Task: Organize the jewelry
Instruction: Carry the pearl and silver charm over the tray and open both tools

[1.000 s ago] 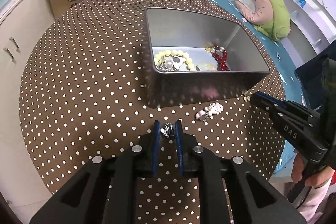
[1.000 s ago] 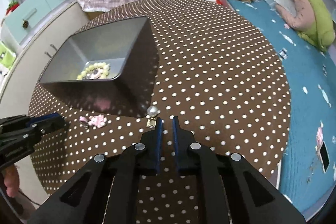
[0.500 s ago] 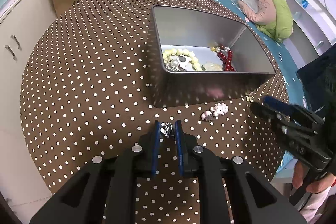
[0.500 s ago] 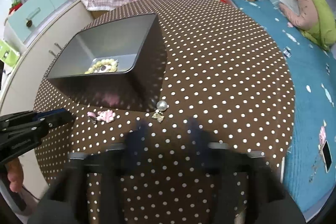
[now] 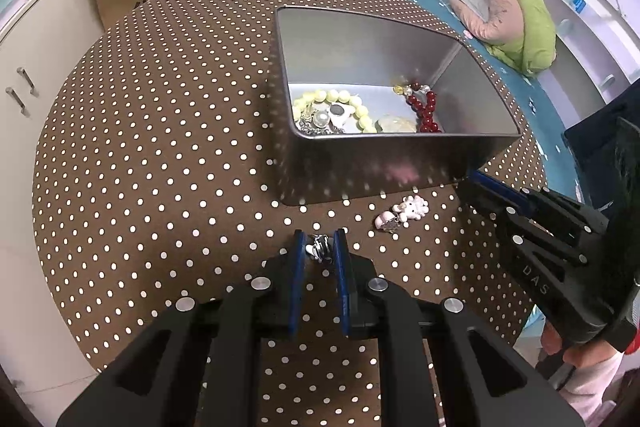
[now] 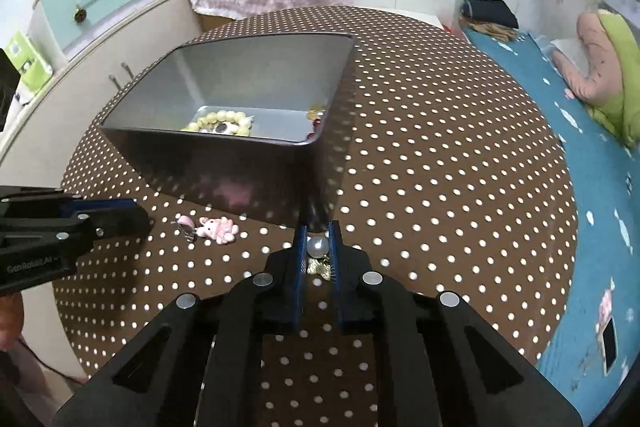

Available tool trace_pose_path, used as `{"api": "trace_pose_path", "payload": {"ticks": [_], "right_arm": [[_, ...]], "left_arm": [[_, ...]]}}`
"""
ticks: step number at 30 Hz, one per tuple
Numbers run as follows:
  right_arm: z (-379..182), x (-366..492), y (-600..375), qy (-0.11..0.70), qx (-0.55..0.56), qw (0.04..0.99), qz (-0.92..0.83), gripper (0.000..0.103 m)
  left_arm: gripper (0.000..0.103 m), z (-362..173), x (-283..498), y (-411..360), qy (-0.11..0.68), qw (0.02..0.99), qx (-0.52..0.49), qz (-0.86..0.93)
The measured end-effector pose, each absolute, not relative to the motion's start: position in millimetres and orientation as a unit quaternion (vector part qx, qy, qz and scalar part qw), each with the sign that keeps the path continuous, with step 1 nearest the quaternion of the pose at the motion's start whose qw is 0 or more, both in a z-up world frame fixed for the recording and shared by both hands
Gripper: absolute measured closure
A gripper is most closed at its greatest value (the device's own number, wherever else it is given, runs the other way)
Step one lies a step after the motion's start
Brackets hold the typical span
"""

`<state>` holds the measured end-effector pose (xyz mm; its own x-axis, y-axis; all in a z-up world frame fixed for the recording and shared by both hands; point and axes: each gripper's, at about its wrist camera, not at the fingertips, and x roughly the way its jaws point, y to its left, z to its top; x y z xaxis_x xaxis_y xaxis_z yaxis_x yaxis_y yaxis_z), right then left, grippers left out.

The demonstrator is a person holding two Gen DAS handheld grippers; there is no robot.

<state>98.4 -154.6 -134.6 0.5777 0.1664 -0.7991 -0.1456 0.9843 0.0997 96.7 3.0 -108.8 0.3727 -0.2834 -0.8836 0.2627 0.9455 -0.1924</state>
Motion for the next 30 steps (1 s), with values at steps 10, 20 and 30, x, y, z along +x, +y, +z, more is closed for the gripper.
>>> {"api": "trace_pose_path", "payload": {"ticks": [10, 20, 30], "right_arm": [[-107.9, 77.4, -175.9, 0.425, 0.038, 0.901, 0.074, 0.091], [-49.9, 86.0, -172.0, 0.352, 0.045, 0.931, 0.083, 0.091], [-42.8, 124.5, -150.2, 0.358, 0.061, 0.925, 0.111, 0.089]], "left_arm": [[0.09, -94.4, 97.0, 9.7, 0.517, 0.841, -0.012, -0.162], [0.09, -43.7, 105.9, 16.8, 0.456, 0.875, -0.022, -0.161], [0.09, -21.5, 126.9, -5.2, 0.431, 0.884, -0.021, -0.182]]}}
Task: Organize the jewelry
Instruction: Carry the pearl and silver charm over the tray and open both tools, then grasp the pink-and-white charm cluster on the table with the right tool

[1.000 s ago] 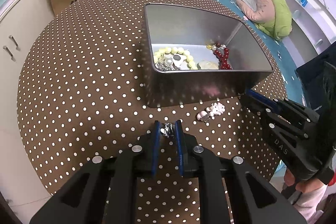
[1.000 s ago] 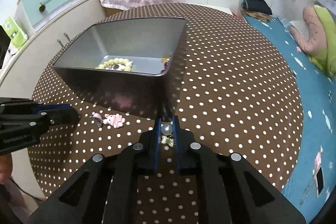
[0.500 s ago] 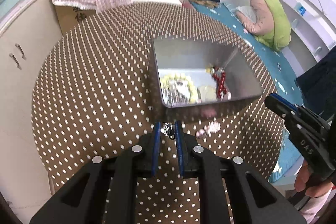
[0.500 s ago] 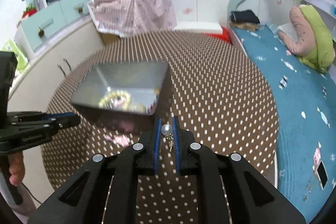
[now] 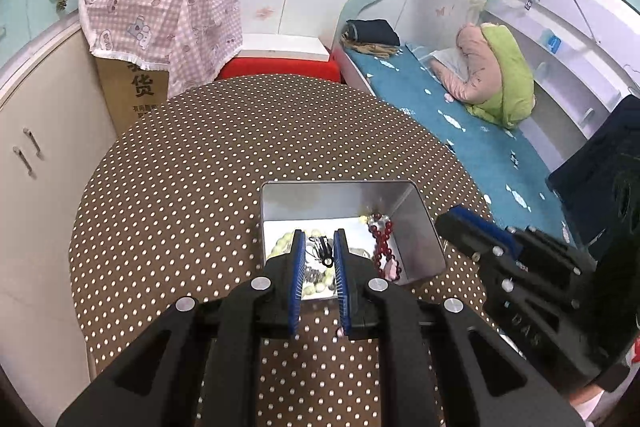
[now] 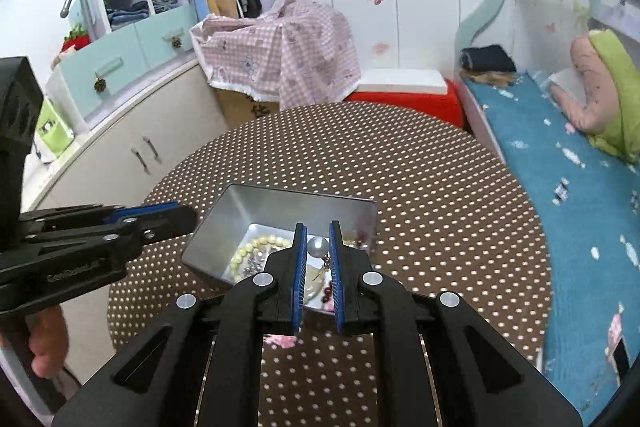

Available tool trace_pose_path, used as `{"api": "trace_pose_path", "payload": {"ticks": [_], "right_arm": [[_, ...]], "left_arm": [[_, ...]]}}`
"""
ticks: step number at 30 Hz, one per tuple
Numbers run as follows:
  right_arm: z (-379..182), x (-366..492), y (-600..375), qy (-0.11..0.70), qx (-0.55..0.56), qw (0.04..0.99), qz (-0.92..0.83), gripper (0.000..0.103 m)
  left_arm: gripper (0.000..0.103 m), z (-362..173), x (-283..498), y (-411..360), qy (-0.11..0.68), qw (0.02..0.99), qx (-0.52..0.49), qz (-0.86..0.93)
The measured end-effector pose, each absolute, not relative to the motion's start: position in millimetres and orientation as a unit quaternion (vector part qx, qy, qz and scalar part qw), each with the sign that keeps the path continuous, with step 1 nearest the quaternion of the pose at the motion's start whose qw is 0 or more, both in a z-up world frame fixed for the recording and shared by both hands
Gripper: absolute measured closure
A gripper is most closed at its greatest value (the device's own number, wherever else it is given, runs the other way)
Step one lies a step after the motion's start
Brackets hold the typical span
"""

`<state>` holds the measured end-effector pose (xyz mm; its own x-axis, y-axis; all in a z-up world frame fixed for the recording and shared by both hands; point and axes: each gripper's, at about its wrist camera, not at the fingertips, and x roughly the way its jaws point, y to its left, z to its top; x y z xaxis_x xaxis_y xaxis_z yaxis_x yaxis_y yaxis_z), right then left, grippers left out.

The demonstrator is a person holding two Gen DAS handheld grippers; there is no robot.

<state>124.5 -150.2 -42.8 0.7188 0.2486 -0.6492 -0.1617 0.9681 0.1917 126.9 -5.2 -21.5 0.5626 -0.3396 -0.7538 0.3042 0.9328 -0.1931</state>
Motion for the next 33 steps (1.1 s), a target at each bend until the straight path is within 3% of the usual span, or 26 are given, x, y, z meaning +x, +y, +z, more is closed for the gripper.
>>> {"api": "trace_pose_path", "payload": {"ticks": [4, 5, 8, 10, 14, 33], "right_arm": [[-51.0, 134.7, -147.7, 0.381, 0.07, 0.914, 0.124, 0.088], [-54.0, 137.0, -147.4, 0.39, 0.067, 0.911, 0.118, 0.082], [-59.8, 137.6, -151.8, 0.401, 0.051, 0.912, 0.073, 0.034], [-58.0, 132.4, -156.9, 0.386, 0.056, 0.918, 0.07, 0.033], [-62.5, 125.2, -164.5, 0.396, 0.051, 0.915, 0.057, 0.03], [-108.7, 87.9, -124.4, 0.453, 0.03, 0.881, 0.131, 0.03]], "left_arm": [[0.089, -29.7, 139.3, -9.4, 0.437, 0.88, -0.016, -0.182], [0.087, -32.2, 141.5, -8.8, 0.444, 0.878, -0.016, -0.178], [0.079, -39.1, 145.7, -4.1, 0.459, 0.872, -0.022, -0.17], [0.078, -41.1, 144.6, -0.2, 0.46, 0.873, -0.021, -0.162], [0.063, -44.3, 139.1, 8.8, 0.462, 0.872, -0.026, -0.159], [0.059, -55.0, 114.8, 37.9, 0.474, 0.868, -0.048, -0.141]]}}
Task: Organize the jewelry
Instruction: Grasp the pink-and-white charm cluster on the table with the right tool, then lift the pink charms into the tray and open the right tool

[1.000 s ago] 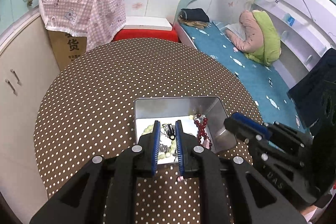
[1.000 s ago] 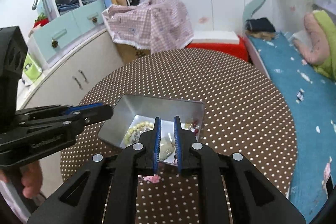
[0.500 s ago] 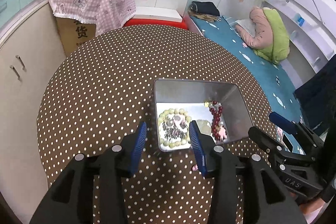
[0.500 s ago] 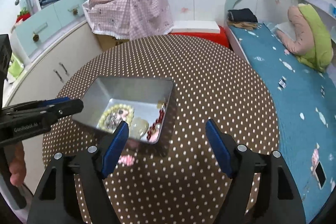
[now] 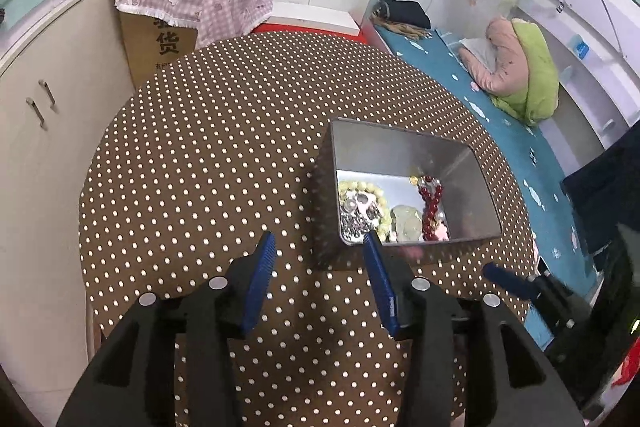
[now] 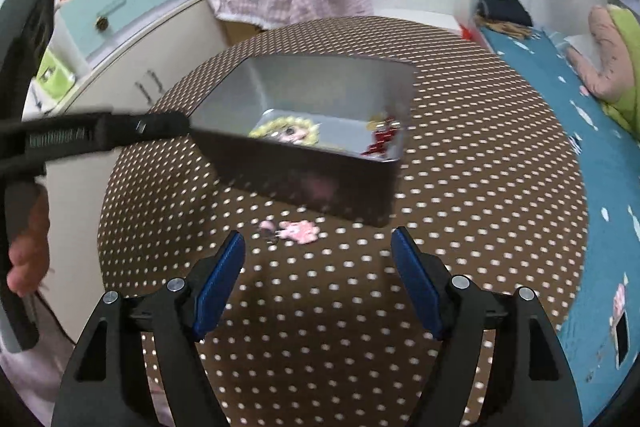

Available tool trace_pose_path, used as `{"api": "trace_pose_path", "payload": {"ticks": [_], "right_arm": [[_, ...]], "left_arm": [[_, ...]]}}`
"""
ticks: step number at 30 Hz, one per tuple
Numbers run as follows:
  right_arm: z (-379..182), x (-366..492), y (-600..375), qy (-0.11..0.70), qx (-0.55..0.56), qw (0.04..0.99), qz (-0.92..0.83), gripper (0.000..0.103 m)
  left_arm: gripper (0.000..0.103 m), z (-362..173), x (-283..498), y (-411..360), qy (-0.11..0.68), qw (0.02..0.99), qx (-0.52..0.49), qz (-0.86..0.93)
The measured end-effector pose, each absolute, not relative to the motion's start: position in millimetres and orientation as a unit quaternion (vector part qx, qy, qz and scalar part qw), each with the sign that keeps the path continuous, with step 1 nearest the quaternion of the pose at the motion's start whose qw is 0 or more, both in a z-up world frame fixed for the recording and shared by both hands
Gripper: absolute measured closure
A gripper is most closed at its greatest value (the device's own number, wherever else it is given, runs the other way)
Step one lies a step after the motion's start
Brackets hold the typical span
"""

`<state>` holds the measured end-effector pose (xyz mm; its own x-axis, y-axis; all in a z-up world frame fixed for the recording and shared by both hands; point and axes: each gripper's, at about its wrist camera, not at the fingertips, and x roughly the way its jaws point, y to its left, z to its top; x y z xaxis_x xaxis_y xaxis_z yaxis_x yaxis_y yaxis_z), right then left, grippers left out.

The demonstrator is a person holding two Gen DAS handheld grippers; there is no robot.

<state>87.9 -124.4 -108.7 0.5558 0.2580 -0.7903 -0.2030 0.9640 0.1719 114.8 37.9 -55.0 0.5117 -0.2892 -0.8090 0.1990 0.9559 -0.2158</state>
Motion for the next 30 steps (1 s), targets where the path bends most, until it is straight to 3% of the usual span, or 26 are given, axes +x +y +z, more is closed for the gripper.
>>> {"api": "trace_pose_path", "payload": {"ticks": [5, 10, 12, 14, 17, 30], "right_arm": [[-121.1, 98.6, -108.0, 0.465, 0.018, 0.874, 0.142, 0.031], [-130.7, 112.1, -97.5, 0.471, 0.003, 0.871, 0.139, 0.055], [-130.1, 112.1, -94.3, 0.471, -0.009, 0.872, 0.136, 0.065], [-129.1, 112.0, -97.2, 0.47, 0.002, 0.872, 0.139, 0.066], [-122.0, 107.4, -102.5, 0.461, 0.01, 0.876, 0.144, 0.073], [-100.1, 86.7, -135.9, 0.437, 0.039, 0.89, 0.121, 0.074]], "left_arm": [[0.059, -45.5, 126.5, 36.0, 0.466, 0.87, -0.06, -0.147], [0.06, -54.3, 147.6, 28.1, 0.483, 0.862, -0.06, -0.139], [0.065, -61.9, 153.0, 22.6, 0.49, 0.858, -0.054, -0.144], [0.092, -70.4, 156.2, 18.4, 0.501, 0.853, -0.049, -0.142], [0.094, -73.2, 156.7, 16.0, 0.501, 0.852, -0.047, -0.143], [0.094, -72.3, 148.3, 21.5, 0.5, 0.853, -0.051, -0.141]]}}
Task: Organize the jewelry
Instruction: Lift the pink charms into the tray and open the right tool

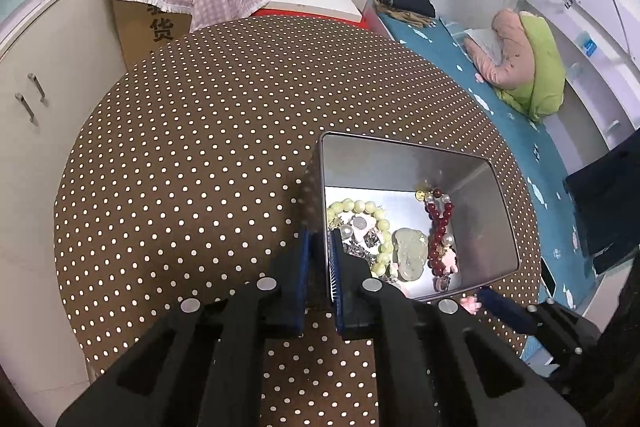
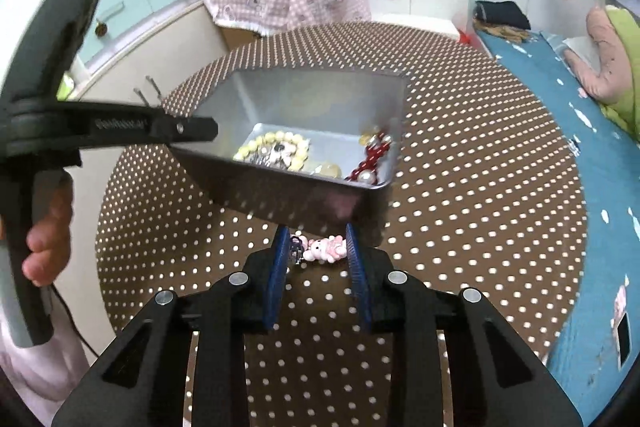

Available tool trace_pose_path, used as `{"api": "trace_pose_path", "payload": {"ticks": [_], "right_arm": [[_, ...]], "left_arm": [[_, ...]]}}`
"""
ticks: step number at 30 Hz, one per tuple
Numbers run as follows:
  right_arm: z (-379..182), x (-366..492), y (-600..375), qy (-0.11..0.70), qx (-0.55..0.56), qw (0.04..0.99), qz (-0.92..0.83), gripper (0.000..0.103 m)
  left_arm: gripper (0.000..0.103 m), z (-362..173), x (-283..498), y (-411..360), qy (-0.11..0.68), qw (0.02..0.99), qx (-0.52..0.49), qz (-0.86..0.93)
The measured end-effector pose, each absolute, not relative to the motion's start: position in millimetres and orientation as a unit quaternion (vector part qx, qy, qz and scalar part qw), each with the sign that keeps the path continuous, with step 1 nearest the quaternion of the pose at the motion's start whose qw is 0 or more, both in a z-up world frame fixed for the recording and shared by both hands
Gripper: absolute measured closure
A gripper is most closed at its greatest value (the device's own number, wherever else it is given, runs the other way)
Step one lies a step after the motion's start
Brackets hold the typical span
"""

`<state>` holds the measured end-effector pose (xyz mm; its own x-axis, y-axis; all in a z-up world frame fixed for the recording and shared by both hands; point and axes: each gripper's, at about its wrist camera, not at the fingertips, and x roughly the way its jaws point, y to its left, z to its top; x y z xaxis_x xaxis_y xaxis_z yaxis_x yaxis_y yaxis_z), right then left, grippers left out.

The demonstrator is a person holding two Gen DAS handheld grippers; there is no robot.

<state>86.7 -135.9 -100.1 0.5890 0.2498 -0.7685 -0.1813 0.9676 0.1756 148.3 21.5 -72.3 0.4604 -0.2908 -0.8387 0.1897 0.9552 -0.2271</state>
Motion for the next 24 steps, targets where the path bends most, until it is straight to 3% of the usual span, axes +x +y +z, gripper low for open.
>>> {"api": "trace_pose_path", "payload": {"ticks": [14, 24], "right_arm": [[-41.3, 82.0, -142.4, 0.368, 0.038, 0.922, 0.115, 0.074], [-41.0, 119.9, -130.8, 0.374, 0.047, 0.919, 0.112, 0.074]], "left_arm": [[0.094, -64.1, 139.9, 23.0, 0.489, 0.859, -0.05, -0.142], [0.095, -66.2, 141.1, 22.5, 0.492, 0.857, -0.05, -0.142]]}}
